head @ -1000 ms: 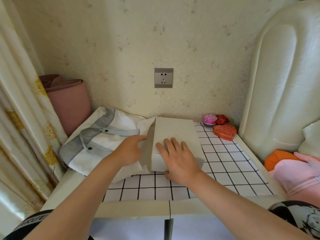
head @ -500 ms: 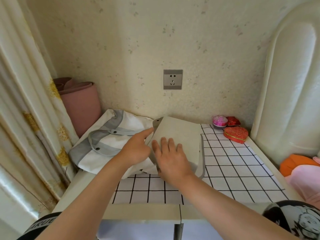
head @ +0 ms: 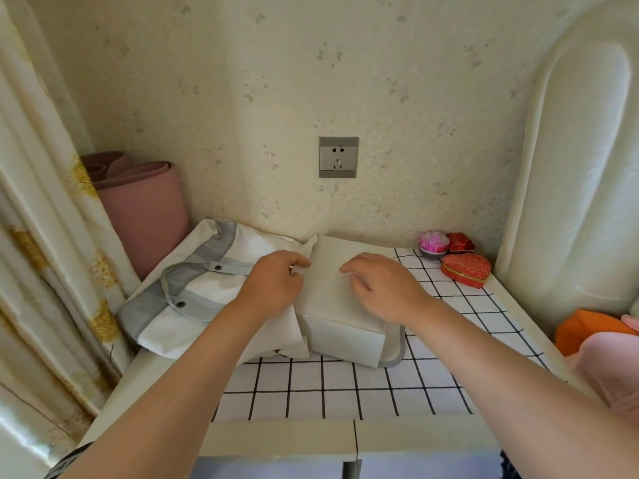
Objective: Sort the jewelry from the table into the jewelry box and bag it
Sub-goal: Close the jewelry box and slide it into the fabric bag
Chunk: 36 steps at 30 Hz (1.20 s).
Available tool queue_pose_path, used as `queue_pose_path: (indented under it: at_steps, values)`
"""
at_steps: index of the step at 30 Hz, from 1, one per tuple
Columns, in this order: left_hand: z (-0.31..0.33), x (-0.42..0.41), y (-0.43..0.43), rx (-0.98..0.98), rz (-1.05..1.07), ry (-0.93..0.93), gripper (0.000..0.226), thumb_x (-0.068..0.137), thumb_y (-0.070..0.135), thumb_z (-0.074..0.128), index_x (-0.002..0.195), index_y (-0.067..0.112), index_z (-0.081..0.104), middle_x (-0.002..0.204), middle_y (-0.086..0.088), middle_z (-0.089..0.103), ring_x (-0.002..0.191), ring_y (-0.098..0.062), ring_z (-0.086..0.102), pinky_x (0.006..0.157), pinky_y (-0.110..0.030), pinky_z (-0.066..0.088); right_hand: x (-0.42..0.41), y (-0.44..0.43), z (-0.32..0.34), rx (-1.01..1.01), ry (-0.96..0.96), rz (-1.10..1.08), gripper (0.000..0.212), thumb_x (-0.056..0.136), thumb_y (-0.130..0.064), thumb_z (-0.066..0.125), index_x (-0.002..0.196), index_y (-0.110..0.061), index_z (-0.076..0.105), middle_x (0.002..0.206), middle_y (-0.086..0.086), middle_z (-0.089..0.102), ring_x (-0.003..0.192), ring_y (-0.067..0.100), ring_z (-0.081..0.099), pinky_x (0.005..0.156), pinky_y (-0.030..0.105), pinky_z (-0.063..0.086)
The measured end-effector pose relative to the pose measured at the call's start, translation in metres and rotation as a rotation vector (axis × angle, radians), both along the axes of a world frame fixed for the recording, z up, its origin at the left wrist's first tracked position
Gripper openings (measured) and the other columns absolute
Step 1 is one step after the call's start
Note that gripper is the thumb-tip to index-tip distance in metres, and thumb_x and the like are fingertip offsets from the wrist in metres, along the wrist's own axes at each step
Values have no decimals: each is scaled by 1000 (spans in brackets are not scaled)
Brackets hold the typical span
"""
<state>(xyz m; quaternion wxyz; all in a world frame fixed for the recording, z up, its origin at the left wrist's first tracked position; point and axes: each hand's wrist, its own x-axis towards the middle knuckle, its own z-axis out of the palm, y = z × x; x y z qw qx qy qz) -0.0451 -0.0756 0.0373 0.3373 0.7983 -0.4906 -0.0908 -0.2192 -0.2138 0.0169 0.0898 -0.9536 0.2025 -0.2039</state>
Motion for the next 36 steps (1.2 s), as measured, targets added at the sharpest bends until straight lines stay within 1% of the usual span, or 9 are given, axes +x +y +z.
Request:
queue_pose_path:
  at_steps: [6, 10, 13, 15, 17, 21, 25, 30, 36]
  values:
    - [5, 10, -28, 102, -10, 45, 56, 89, 11, 54, 142, 25, 43, 98, 8, 59, 87, -10, 56, 71, -20, 40, -14, -31, -16, -103, 91, 133, 53, 82, 6, 54, 128, -17, 66, 133, 3, 62, 121, 27, 57, 101, 43, 46]
    - [9, 15, -47, 249, 12, 43, 59, 90, 20, 55, 148, 19, 41, 133, 0, 56, 119, -19, 53, 94, -25, 41, -27, -45, -21, -142, 116, 164, 69, 80, 6, 61, 141, -26, 55, 148, 2, 51, 135, 25, 48, 108, 42, 42]
    - [2, 18, -57, 209, 24, 75, 35, 85, 22, 54, 117, 33, 61, 109, 6, 59, 103, -14, 57, 85, -24, 39, -37, -51, -34, -294, 209, 191, 87, 77, -14, 71, 153, -31, 33, 159, -1, 33, 146, 20, 32, 112, 42, 37]
    - [-3, 19, -64, 140, 23, 71, 12, 76, 26, 50, 87, 30, 50, 86, 6, 51, 82, -10, 49, 73, -25, 37, -41, -53, -43, -324, 263, 189, 105, 73, -34, 79, 157, -33, 16, 164, 0, 20, 151, 20, 20, 119, 40, 25]
    - [-6, 16, -65, 134, 27, 42, 5, 84, 23, 51, 80, 23, 54, 92, 10, 52, 91, -9, 49, 78, -23, 36, -43, -56, -47, -354, 252, 207, 112, 72, -48, 80, 158, -32, 10, 164, 3, 19, 151, 22, 20, 120, 41, 22]
    - [-11, 13, -62, 82, 25, 117, 23, 93, 21, 47, 87, 19, 69, 119, -4, 67, 117, -21, 59, 89, -31, 44, -43, -66, -47, -481, 212, 280, 107, 75, -53, 77, 159, -28, 15, 160, 9, 29, 145, 27, 32, 115, 48, 32]
    - [-14, 9, -61, 13, 87, 262, 40, 97, 22, 49, 135, 20, 60, 143, 6, 53, 133, -13, 47, 103, -21, 34, -39, -71, -45, -666, 183, 413, 88, 86, -53, 68, 157, -29, 20, 157, 15, 34, 140, 33, 38, 113, 53, 33]
    - [-10, 5, -58, -66, 110, 417, 40, 97, 38, 55, 133, 24, 61, 136, 9, 59, 117, -8, 55, 95, -22, 42, -40, -67, -58, -832, 63, 459, 70, 92, -40, 64, 151, -26, 29, 152, 19, 43, 134, 41, 46, 102, 60, 42]
    - [-1, 0, -56, -99, 66, 378, 39, 99, 34, 52, 136, 24, 58, 137, 12, 56, 114, -3, 52, 86, -14, 38, -47, -59, -63, -817, 48, 404, 57, 95, -32, 50, 147, -20, 31, 152, 19, 43, 137, 43, 44, 101, 61, 43]
